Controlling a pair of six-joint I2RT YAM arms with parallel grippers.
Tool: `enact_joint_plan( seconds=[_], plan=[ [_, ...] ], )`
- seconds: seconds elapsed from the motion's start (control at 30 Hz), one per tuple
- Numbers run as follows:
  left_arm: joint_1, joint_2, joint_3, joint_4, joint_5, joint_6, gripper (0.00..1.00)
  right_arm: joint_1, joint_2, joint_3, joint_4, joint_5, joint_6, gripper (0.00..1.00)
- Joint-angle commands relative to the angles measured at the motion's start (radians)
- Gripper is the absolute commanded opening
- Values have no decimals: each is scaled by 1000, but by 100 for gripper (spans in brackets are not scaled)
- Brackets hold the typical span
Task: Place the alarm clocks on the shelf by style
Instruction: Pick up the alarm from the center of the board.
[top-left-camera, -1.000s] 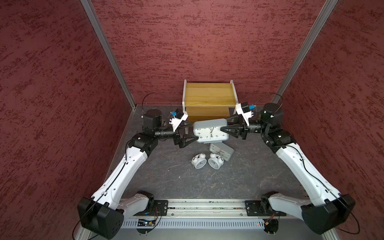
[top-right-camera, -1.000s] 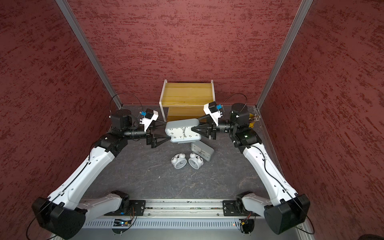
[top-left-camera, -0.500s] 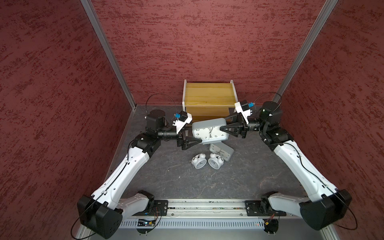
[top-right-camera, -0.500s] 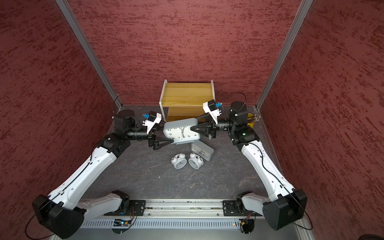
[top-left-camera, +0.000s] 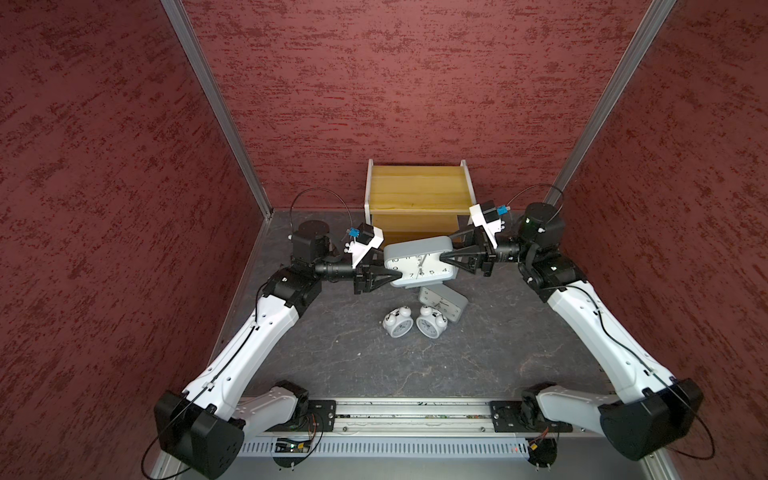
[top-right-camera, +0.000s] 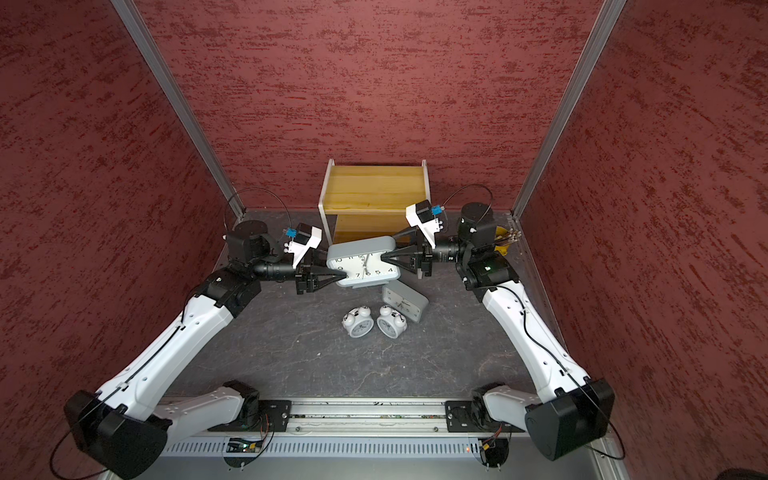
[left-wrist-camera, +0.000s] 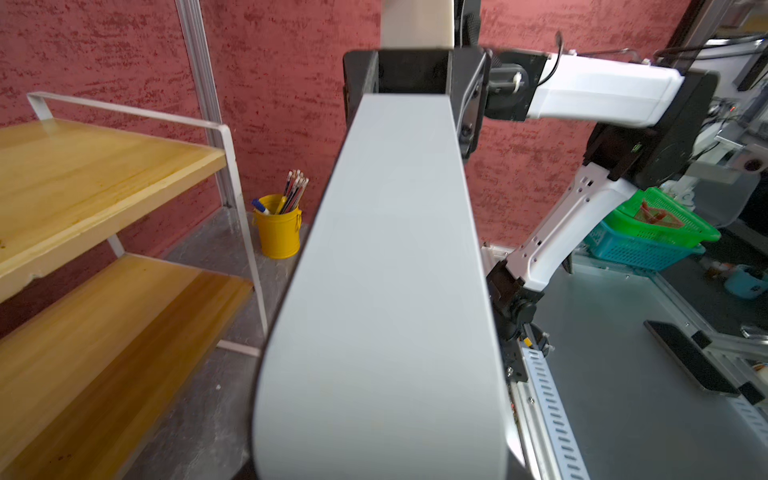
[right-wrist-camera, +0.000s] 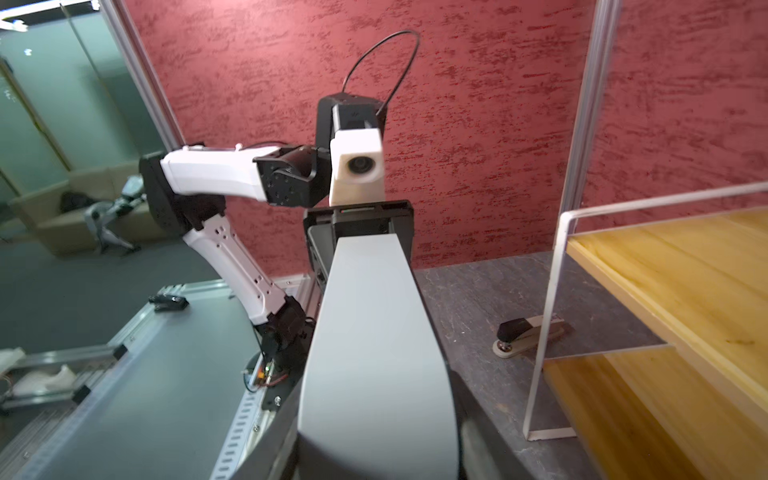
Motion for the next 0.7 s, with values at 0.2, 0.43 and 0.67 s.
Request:
enact_joint_plan(
  seconds=[0.2, 0.43, 0.67],
  plan=[
    [2, -34, -9, 55, 8, -12, 19, 5, 0, -13, 9, 47, -5, 6],
    [14, -50, 26, -46, -101, -13, 14, 5, -23, -20, -24, 194, -28, 63],
    [49, -61, 135, -376, -304, 79, 12, -5, -92, -65, -45, 516, -36, 79]
  ],
)
